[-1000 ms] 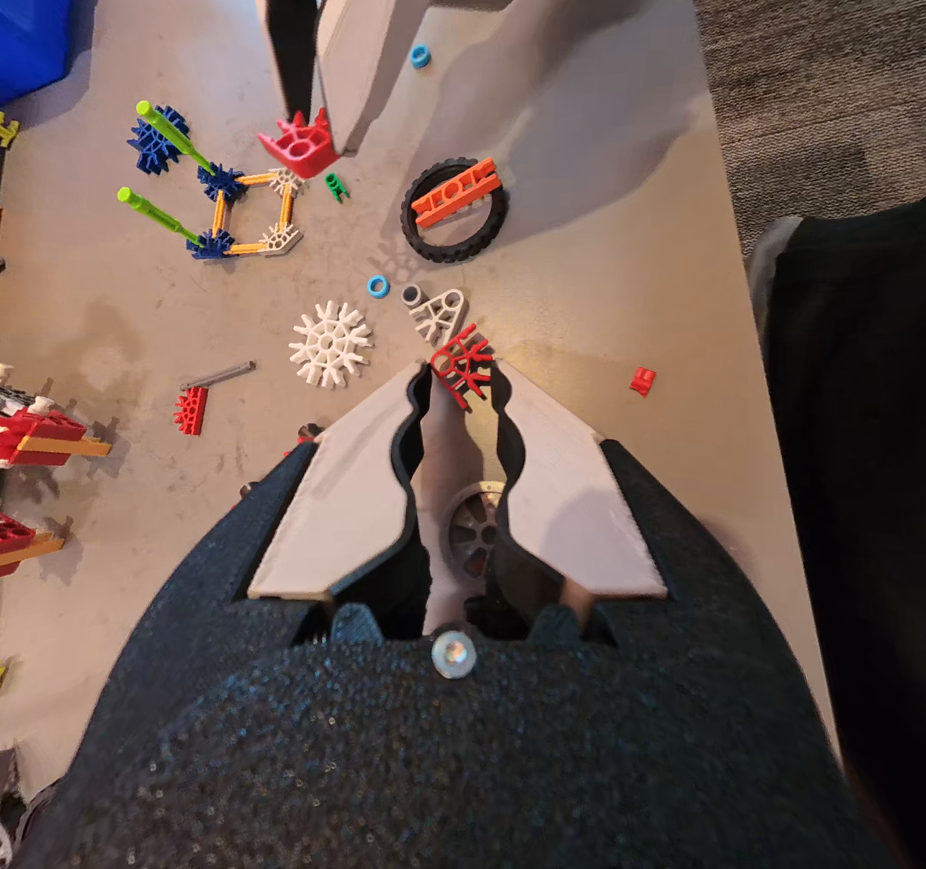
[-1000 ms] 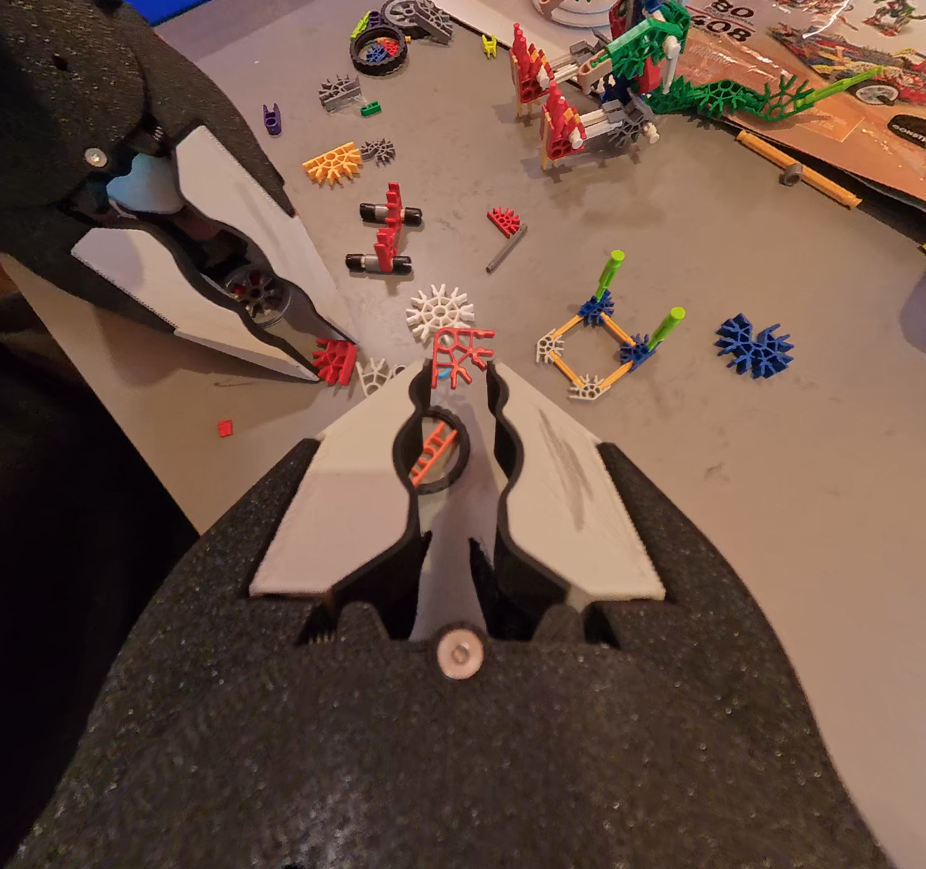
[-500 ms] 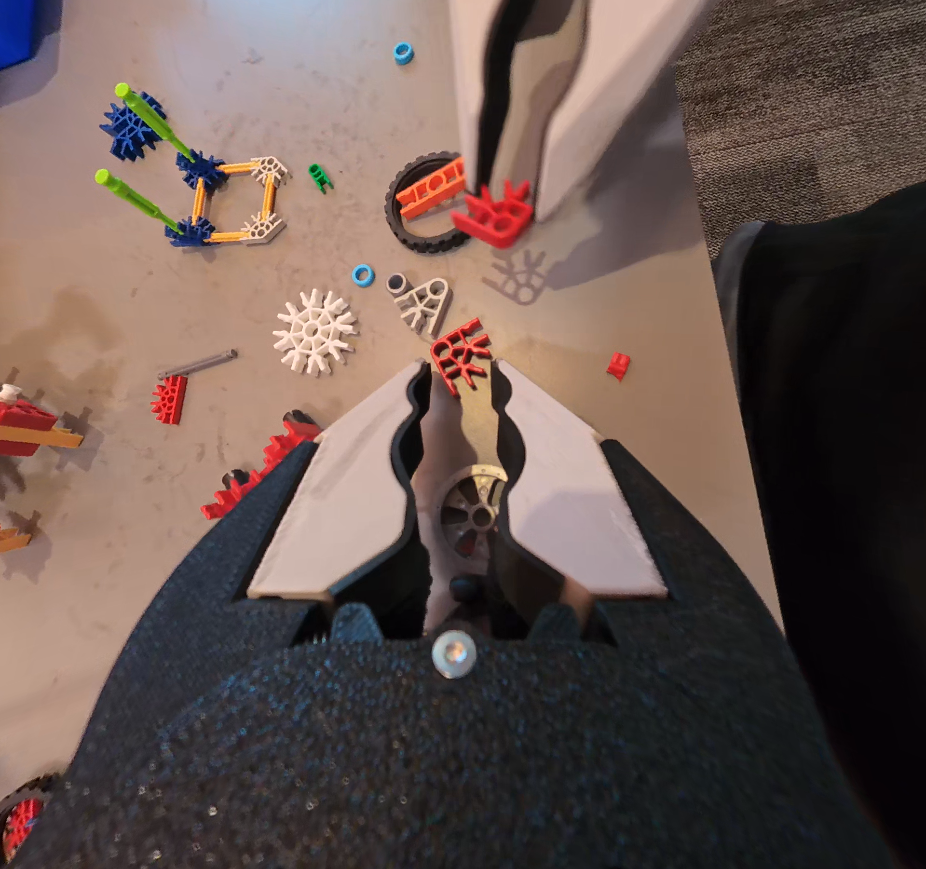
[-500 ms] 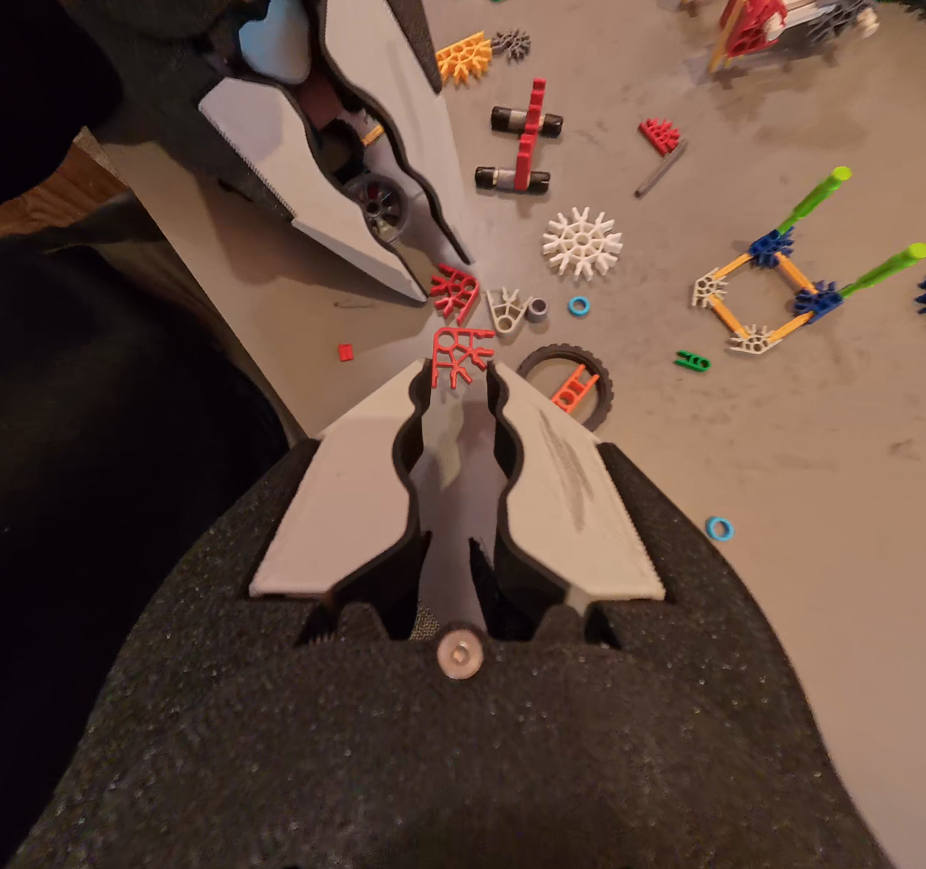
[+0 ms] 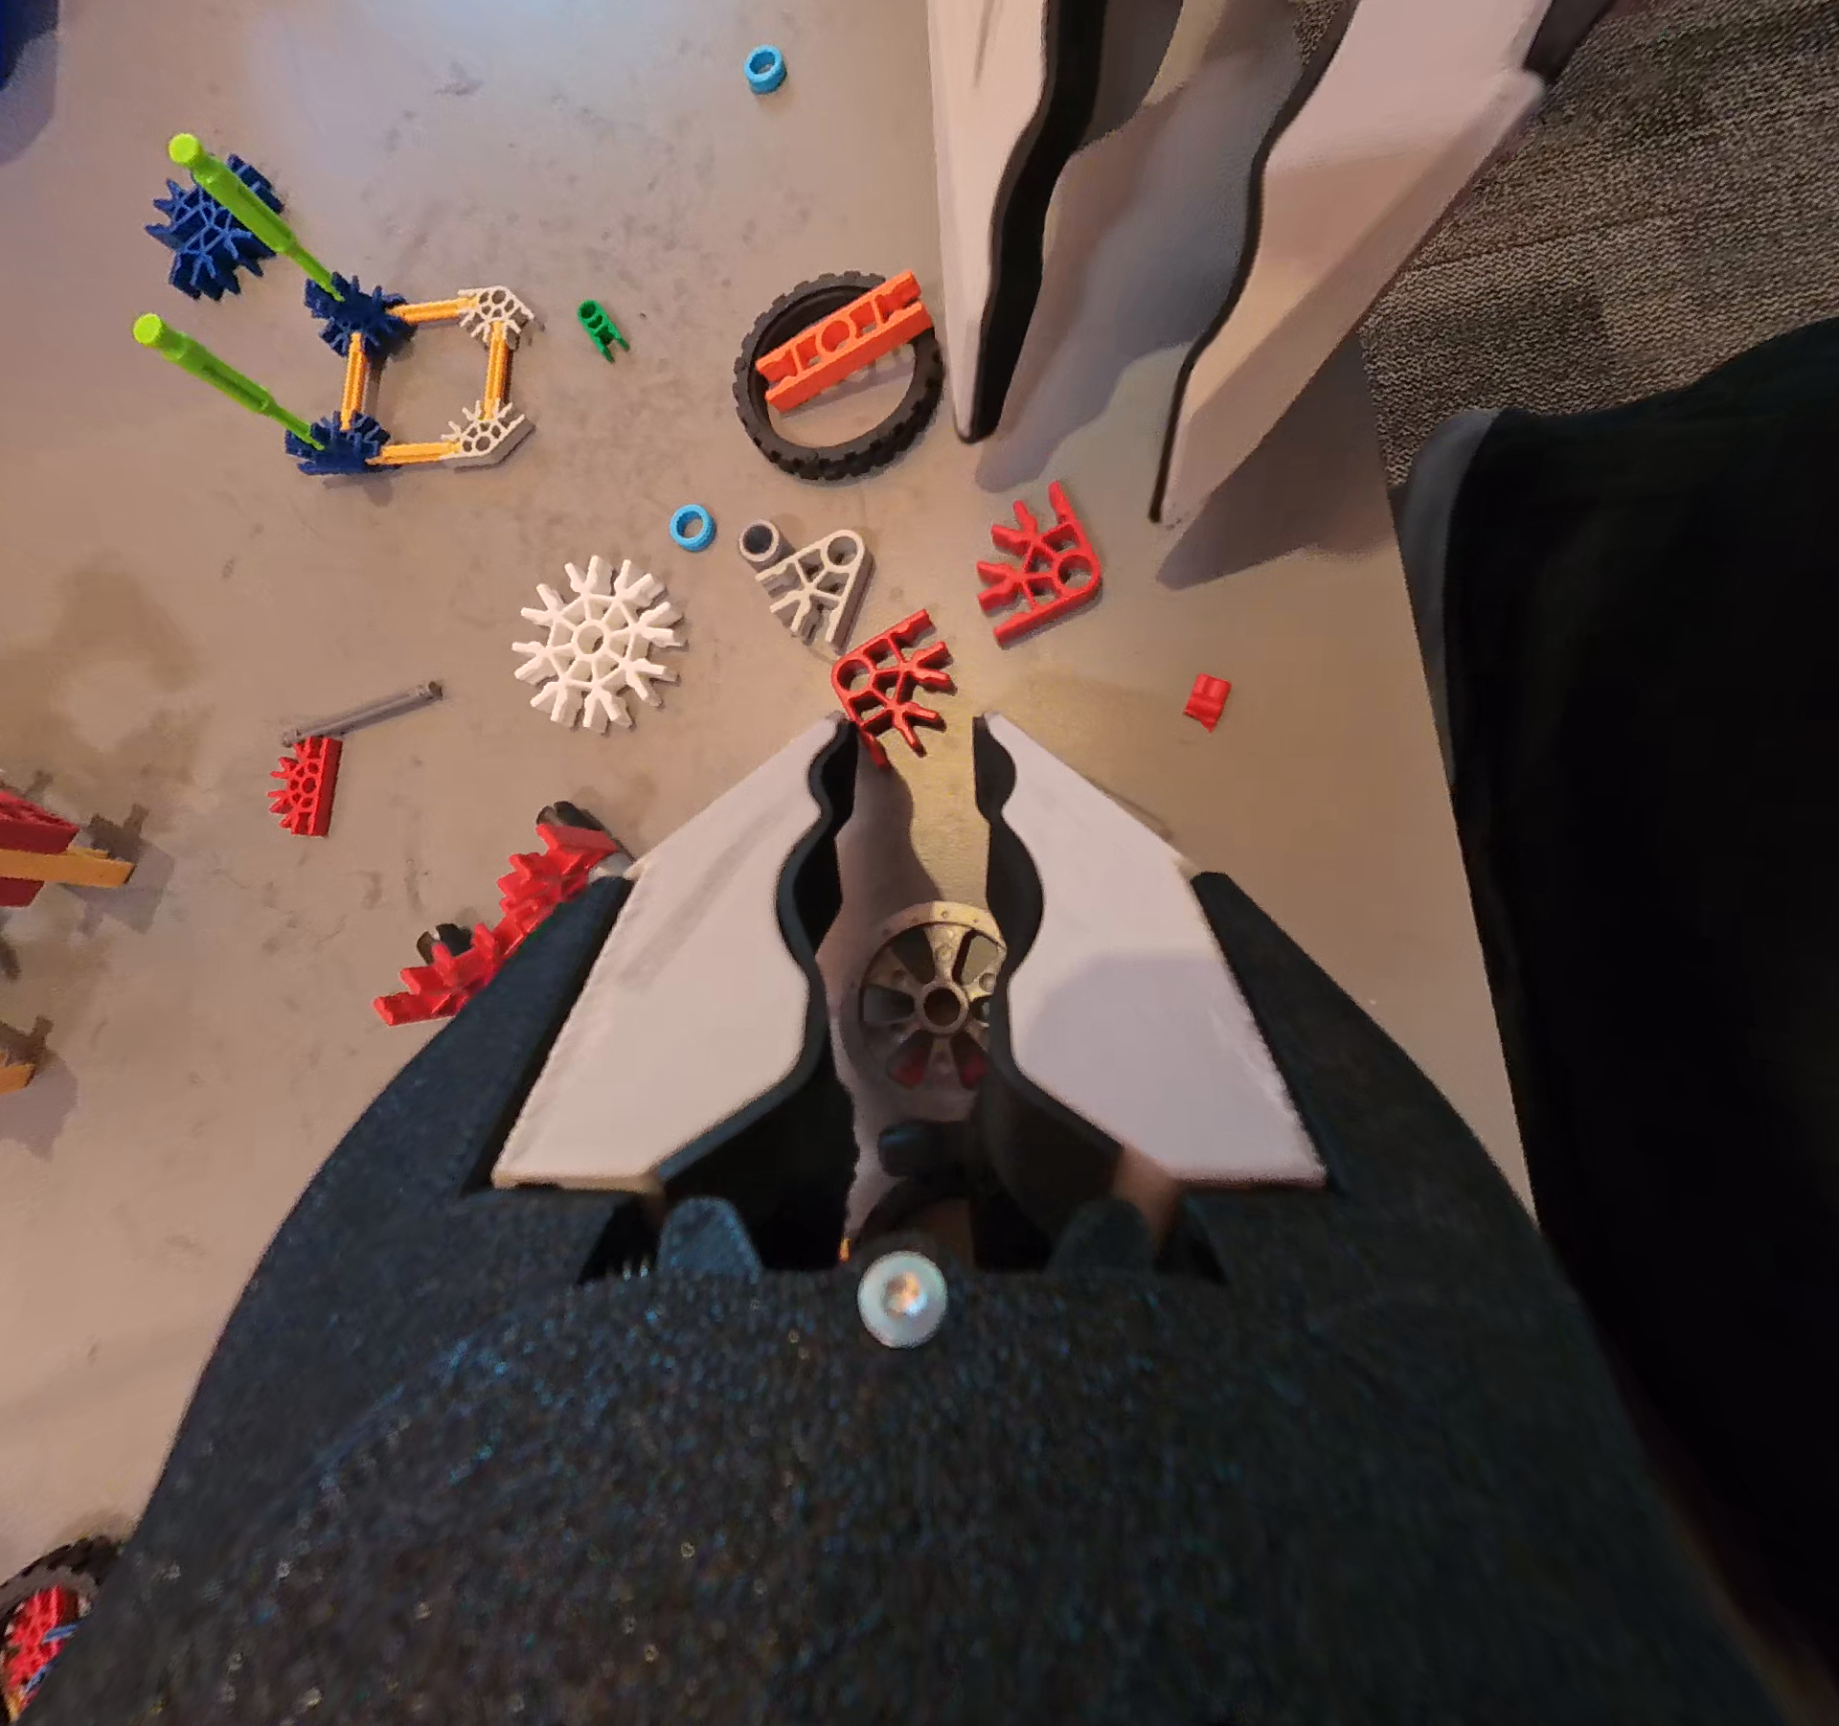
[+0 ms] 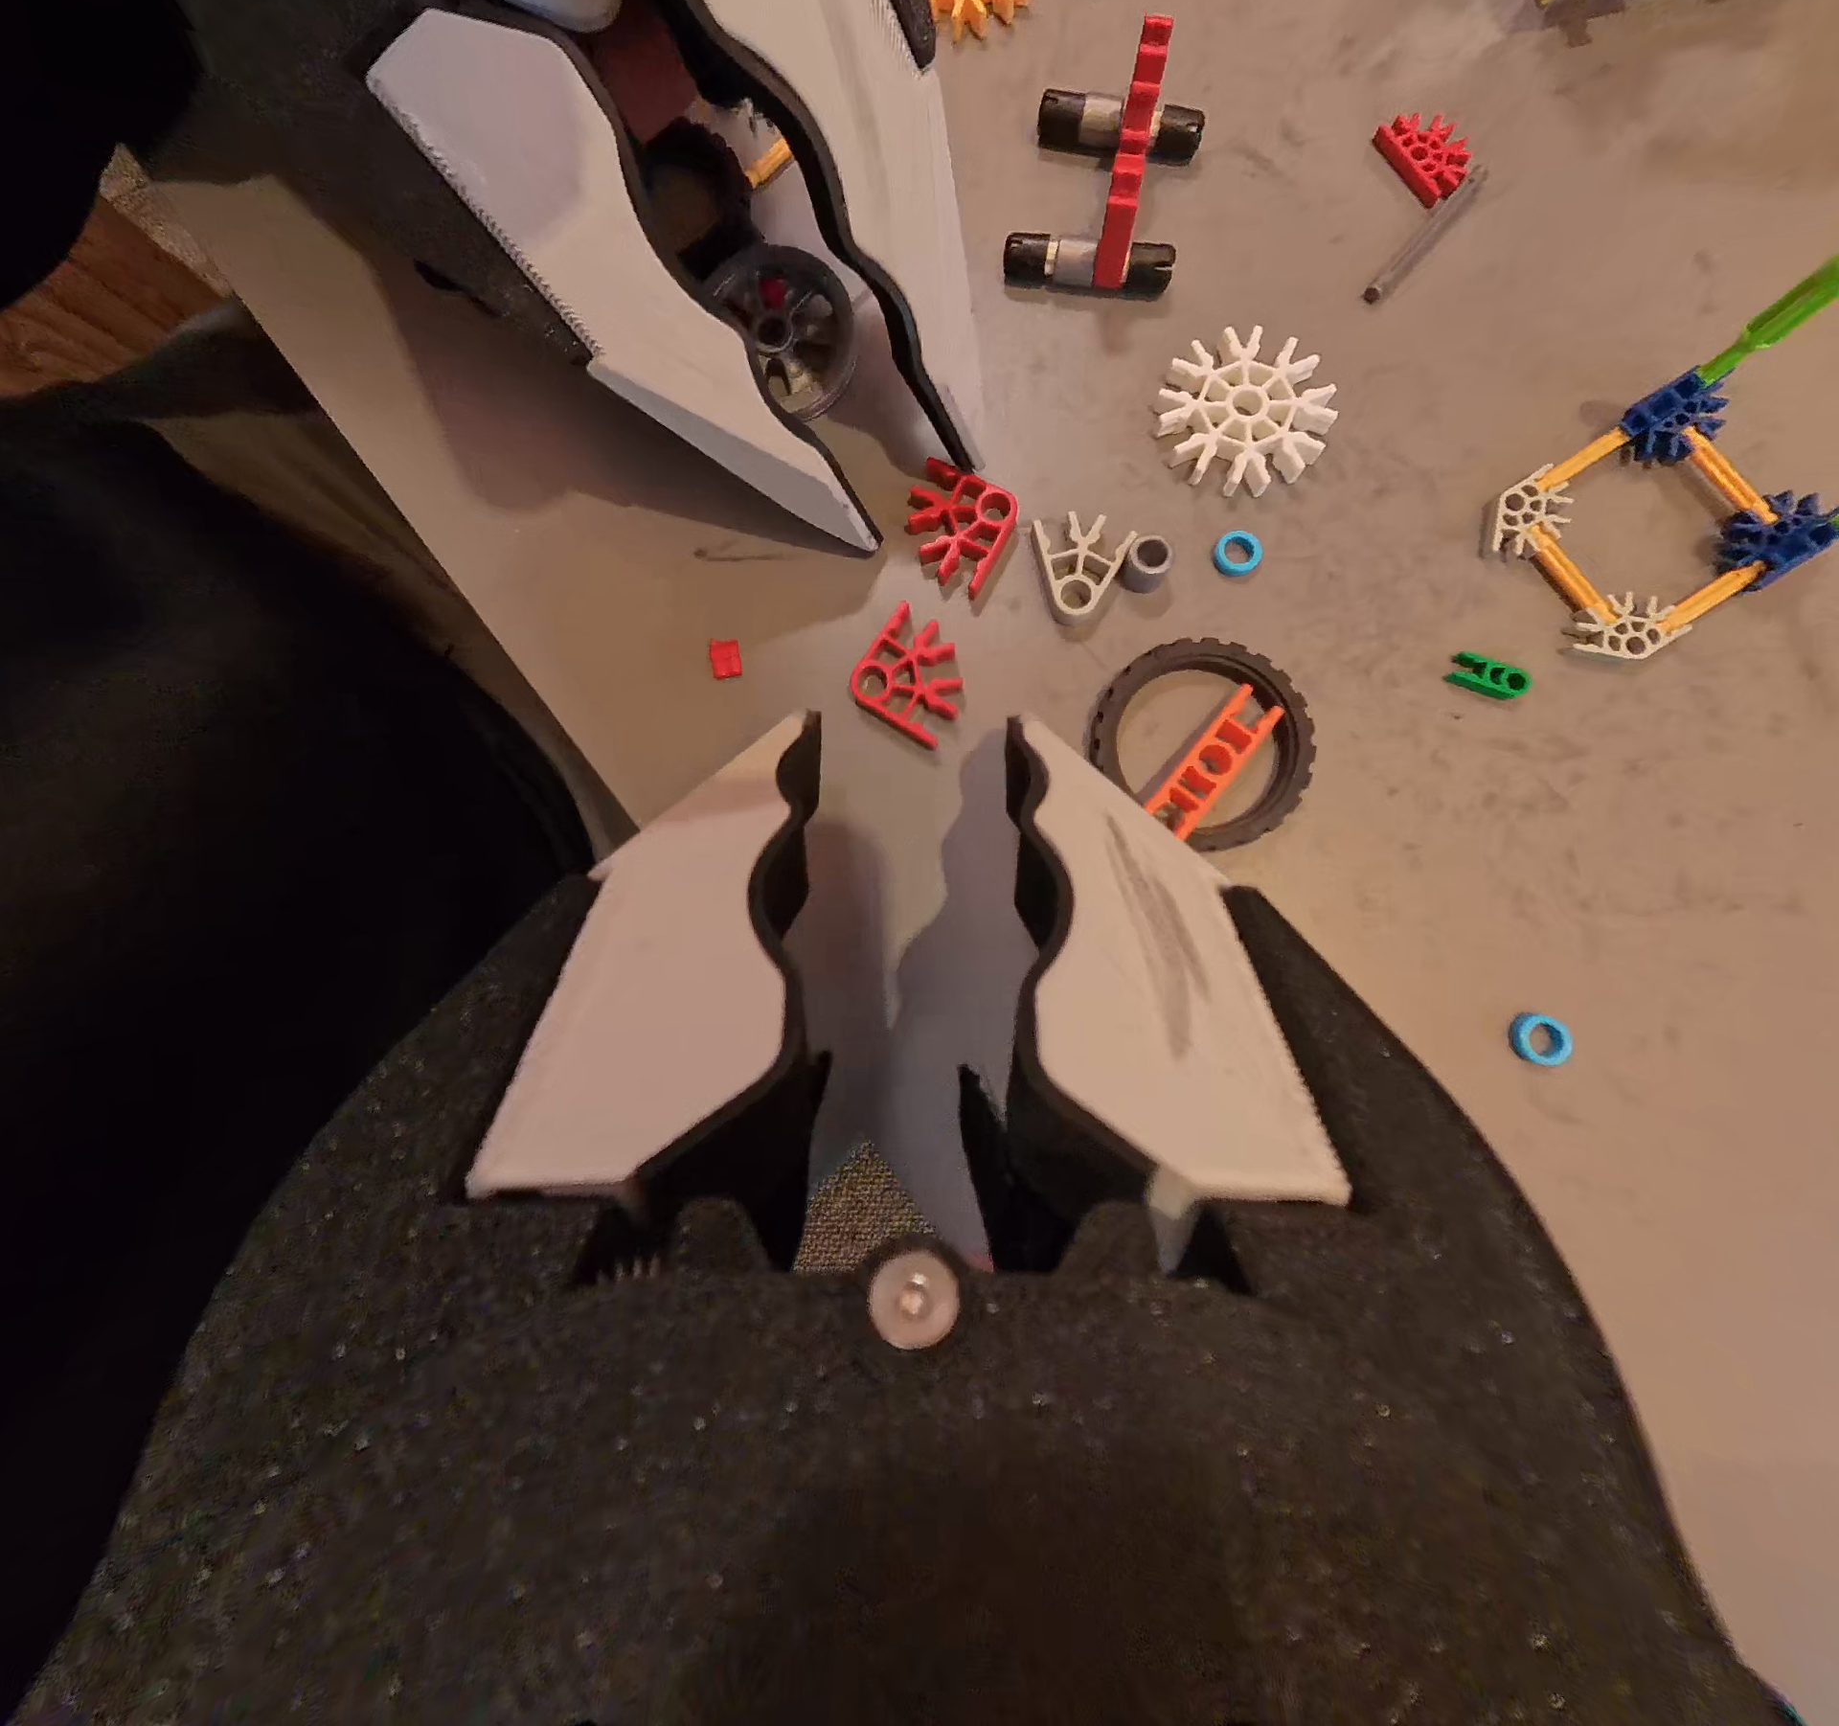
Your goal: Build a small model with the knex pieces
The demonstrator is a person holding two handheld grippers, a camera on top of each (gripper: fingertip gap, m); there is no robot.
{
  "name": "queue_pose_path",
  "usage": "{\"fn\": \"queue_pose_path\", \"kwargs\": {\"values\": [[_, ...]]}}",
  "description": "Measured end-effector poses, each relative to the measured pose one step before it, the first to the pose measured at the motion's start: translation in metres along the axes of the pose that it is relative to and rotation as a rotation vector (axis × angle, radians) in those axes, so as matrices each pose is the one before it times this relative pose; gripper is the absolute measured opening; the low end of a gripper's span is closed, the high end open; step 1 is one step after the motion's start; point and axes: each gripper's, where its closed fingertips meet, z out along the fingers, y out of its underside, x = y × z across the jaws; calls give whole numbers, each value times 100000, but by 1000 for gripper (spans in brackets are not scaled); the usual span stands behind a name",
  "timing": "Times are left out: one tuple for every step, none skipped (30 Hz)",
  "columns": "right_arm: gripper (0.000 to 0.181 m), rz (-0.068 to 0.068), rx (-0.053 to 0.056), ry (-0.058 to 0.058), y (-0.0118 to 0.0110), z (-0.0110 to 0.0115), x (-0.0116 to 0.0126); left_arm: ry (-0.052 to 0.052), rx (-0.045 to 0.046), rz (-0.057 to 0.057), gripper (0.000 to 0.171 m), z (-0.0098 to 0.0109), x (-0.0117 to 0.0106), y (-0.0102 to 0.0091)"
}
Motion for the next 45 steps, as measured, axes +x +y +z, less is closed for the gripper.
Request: {"fn": "queue_pose_path", "kwargs": {"values": [[36,-352,114,175,27,-233,-2,58,-84,64,21,-7,17,9],[36,-355,169,-132,-16,-192,-107,-35,-95,142,21,-19,14,19],[36,-361,91,-365,-49,-83,-189,-6,-72,132,20,-8,18,6],[35,-386,-112,-228,-66,17,-217,50,-59,29,20,0,11,2],[34,-112,-437,193,-28,139,-184,126,-41,54,20,-1,34,-3],[34,224,-662,449,16,216,-128,-115,18,123,20,13,-5,-22],[31,-222,17,306,-41,230,-177,-87,49,-14,20,12,-23,2],[29,-693,360,-371,-41,238,-266,-31,69,-111,20,-3,-10,3],[29,-777,-220,-614,79,239,-220,-97,38,-111,20,-3,-33,10],[27,-1080,-107,182,93,172,-10,-361,-26,-66,20,7,-81,4],[22,-1281,545,411,-9,57,132,-575,-115,-45,20,23,-118,8],[20,-1074,398,-211,-10,10,119,-698,-126,142,20,20,-100,-4],[18,-953,67,-514,-2,36,112,-127,-74,175,19,15,1,8],[15,-1138,-1,-282,-13,37,161,-27,43,118,19,9,15,-21],[13,-1482,-126,41,-27,71,223,-324,-5,129,19,20,-46,-10],[12,-1818,-330,-197,-17,117,156,-142,-27,35,19,15,-21,-1],[11,-2213,-46,-1269,-80,104,-69,-81,14,-60,18,8,-28,-4],[11,-2239,-139,-1430,-109,67,-156,-287,7,-44,18,4,-65,4],[11,-1759,-759,62,-53,63,48,-312,-31,-148,18,-6,-85,41],[12,-1191,-837,1168,-38,10,207,-203,-7,-307,18,-11,-96,43],[16,-333,-218,954,-95,-37,177,-68,-33,-358,18,-20,-75,40],[18,607,489,320,-148,-49,94,-318,-96,-127,18,-12,-97,39],[19,878,740,-186,-134,-37,0,-274,-122,-10,18,-4,-65,21],[19,596,405,-320,-47,35,-46,178,-8,-41,18,13,23,3],[19,146,131,-428,31,113,-85,148,30,112,17,7,40,-19],[19,-71,91,-672,54,175,-106,-71,35,190,17,28,13,-31],[19,23,685,-826,-76,126,-76,42,80,22,17,26,13,-22],[18,163,574,-1082,-114,74,-53,103,92,-122,16,20,-5,-19],[17,-335,22,-771,-75,59,20,-22,111,-112,16,12,-23,-11],[15,-1281,-70,-327,-80,80,55,-22,112,-203,16,9,-35,14],[12,-1841,-11,-530,-90,98,7,122,110,-254,16,-1,-22,-2],[10,-1608,108,-1051,-95,111,-40,-40,28,-113,16,-1,-39,13],[3,-1302,110,-1690,-105,109,-81,-91,2,-4,16,6,-31,15],[0,-1931,113,-2126,-95,97,-166,160,25,50,16,2,19,-3],[0,-2652,122,-1692,-109,107,-132,90,35,164,16,0,15,-7],[0,-2490,31,-1416,-108,112,-83,-6,31,126,15,8,6,0],[0,-1567,-260,-1353,-79,79,-44,-54,2,26,15,-15,-25,6],[4,-664,-699,-272,-39,-11,115,-132,-65,79,15,-25,-44,39],[11,-172,-802,1401,-2,-109,332,4,-22,-34,16,-49,-39,57],[16,340,-406,1665,-29,-216,311,51,35,-111,16,-93,-58,83],[17,687,410,719,-58,-293,90,33,225,-9,16,-163,-65,58],[17,754,909,175,-43,-306,-85,-171,483,-91,17,-210,-109,-6],[17,741,692,90,20,-237,-163,-26,626,-170,17,-193,-82,-68],[16,660,137,24,136,-138,-218,231,695,-18,18,-148,7,-130],[16,467,-468,197,216,-12,-204,160,531,237,19,-74,67,-138]]}}
